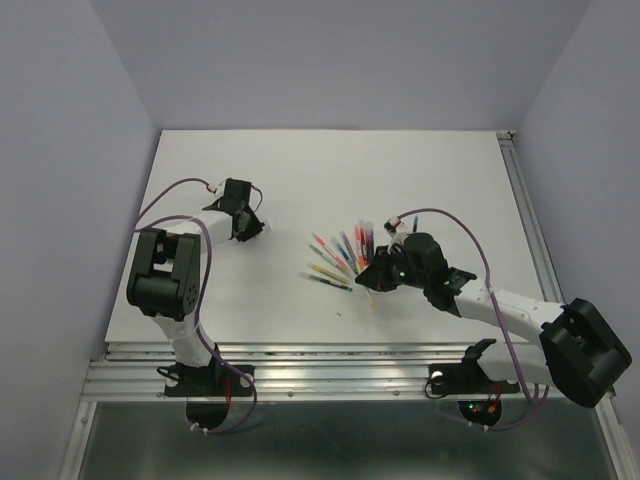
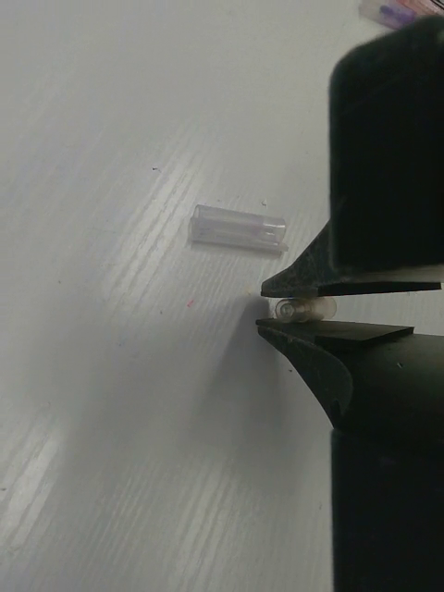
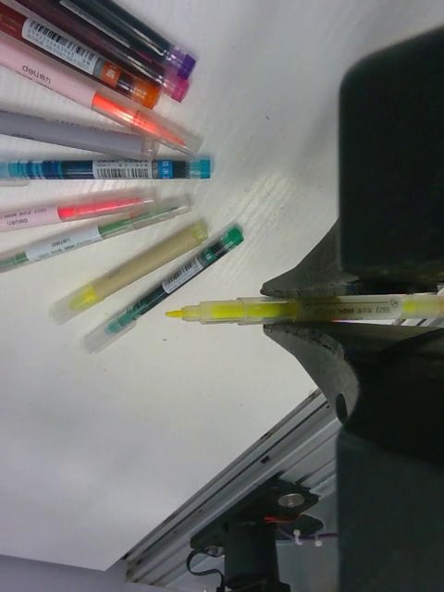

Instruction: Open the pen caps

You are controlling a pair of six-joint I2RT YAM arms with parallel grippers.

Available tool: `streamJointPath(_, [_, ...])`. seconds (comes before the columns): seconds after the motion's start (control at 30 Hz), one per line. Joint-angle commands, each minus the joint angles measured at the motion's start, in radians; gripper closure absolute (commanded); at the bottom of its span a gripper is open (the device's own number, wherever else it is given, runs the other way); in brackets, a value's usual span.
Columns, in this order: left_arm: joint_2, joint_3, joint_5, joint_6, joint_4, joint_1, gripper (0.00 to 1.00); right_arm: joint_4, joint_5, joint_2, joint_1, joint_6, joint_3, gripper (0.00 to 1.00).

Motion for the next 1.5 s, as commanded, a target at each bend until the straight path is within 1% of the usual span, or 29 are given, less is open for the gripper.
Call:
streamJointPath(0.0, [-0.012, 0.038, -0.002, 0.013, -0.016, 0.006, 0.75, -0.003, 0.036, -0.036, -0.001, -0.027, 0.056, 0.99])
streamJointPath(0.1, [-0.008, 0.045, -0.001, 0.016, -0.030, 0.006, 0.61, -0.010, 0.043, -0.039, -0.001, -0.034, 0.057, 0.99])
streamJointPath(0.3, [-0.025, 0.047, 0.002, 0.024, -0.049, 0.006, 0.58, -0.042, 0.055, -0.045, -0.001, -0.048, 0.065, 0.99])
streamJointPath(0.33, [-0.034, 0.047, 0.004, 0.022, -0.050, 0.006, 0.56, -0.042, 0.053, -0.048, -0.001, -0.048, 0.065, 0.99])
streamJointPath(0.37, [-0.051, 0.042, 0.011, 0.025, -0.046, 0.006, 0.51, -0.039, 0.053, -0.053, -0.001, -0.047, 0.063, 0.99])
streamJointPath(0.47, [-0.078, 0.042, 0.031, 0.036, -0.045, 0.006, 0.50, -0.033, 0.050, -0.059, -0.001, -0.044, 0.056, 0.99])
streamJointPath(0.53, [-0.114, 0.042, 0.040, 0.037, -0.052, 0.006, 0.49, -0.033, 0.049, -0.062, -0.001, -0.040, 0.053, 0.99])
streamJointPath(0.6, [-0.167, 0.031, 0.047, 0.034, -0.055, 0.006, 0.45, -0.034, 0.050, -0.071, -0.001, -0.037, 0.053, 0.99])
streamJointPath(0.63, [-0.189, 0.027, 0.050, 0.031, -0.056, 0.006, 0.45, -0.034, 0.052, -0.074, -0.001, -0.039, 0.056, 0.99])
streamJointPath(0.67, [-0.212, 0.013, 0.060, 0.027, -0.056, 0.006, 0.42, -0.039, 0.053, -0.079, -0.001, -0.037, 0.062, 0.99])
streamJointPath(0.7, [-0.262, 0.007, 0.071, 0.024, -0.056, 0.006, 0.34, -0.037, 0.058, -0.091, -0.001, -0.034, 0.065, 0.99])
streamJointPath(0.77, [-0.317, -0.025, 0.119, 0.019, -0.049, 0.005, 0.24, -0.034, 0.069, -0.106, -0.001, -0.016, 0.068, 0.99])
streamJointPath(0.8, [-0.375, -0.036, 0.152, 0.017, -0.036, 0.002, 0.13, -0.030, 0.090, -0.122, -0.001, 0.007, 0.068, 0.99])
streamJointPath(0.87, [-0.460, -0.063, 0.191, 0.022, -0.024, -0.001, 0.01, -0.019, 0.130, -0.139, -0.001, 0.030, 0.063, 0.99])
streamJointPath(0.93, [-0.514, -0.090, 0.244, 0.030, -0.006, -0.030, 0.01, -0.005, 0.158, -0.160, -0.001, 0.073, 0.059, 0.99])
streamJointPath(1.0, [-0.587, -0.107, 0.267, 0.043, 0.031, -0.070, 0.01, 0.015, 0.213, -0.174, -0.001, 0.116, 0.060, 0.99])
streamJointPath(1.03, [-0.609, -0.123, 0.275, 0.053, 0.048, -0.131, 0.01, 0.021, 0.231, -0.185, -0.001, 0.130, 0.063, 0.99])
streamJointPath(1.07, [-0.630, -0.133, 0.280, 0.063, 0.065, -0.132, 0.01, 0.021, 0.254, -0.185, -0.001, 0.142, 0.071, 0.99])
streamJointPath(1.1, [-0.664, -0.142, 0.289, 0.076, 0.111, -0.195, 0.01, 0.015, 0.298, -0.195, -0.001, 0.156, 0.079, 0.99])
streamJointPath(1.17, [-0.689, -0.180, 0.338, 0.088, 0.161, -0.268, 0.01, -0.012, 0.360, -0.202, -0.001, 0.203, 0.117, 0.99])
streamJointPath(1.2, [-0.709, -0.197, 0.362, 0.088, 0.224, -0.332, 0.01, -0.038, 0.416, -0.214, -0.001, 0.225, 0.125, 0.99])
streamJointPath(1.23, [-0.720, -0.234, 0.405, 0.085, 0.259, -0.358, 0.01, -0.046, 0.449, -0.223, -0.001, 0.272, 0.128, 0.99])
streamJointPath(1.27, [-0.726, -0.234, 0.427, 0.077, 0.295, -0.383, 0.01, -0.049, 0.475, -0.234, -0.001, 0.295, 0.123, 0.99])
streamJointPath(1.3, [-0.735, -0.273, 0.450, 0.073, 0.373, -0.432, 0.01, -0.040, 0.525, -0.257, -0.001, 0.315, 0.119, 0.99])
streamJointPath(1.33, [-0.738, -0.292, 0.486, 0.067, 0.405, -0.451, 0.01, -0.039, 0.555, -0.268, -0.001, 0.334, 0.113, 0.99])
streamJointPath(1.4, [-0.732, -0.329, 0.508, 0.060, 0.467, -0.509, 0.01, -0.042, 0.631, -0.301, -0.001, 0.397, 0.100, 0.99])
streamJointPath(1.47, [-0.717, -0.335, 0.510, 0.065, 0.478, -0.549, 0.01, -0.048, 0.668, -0.317, -0.001, 0.441, 0.097, 0.99])
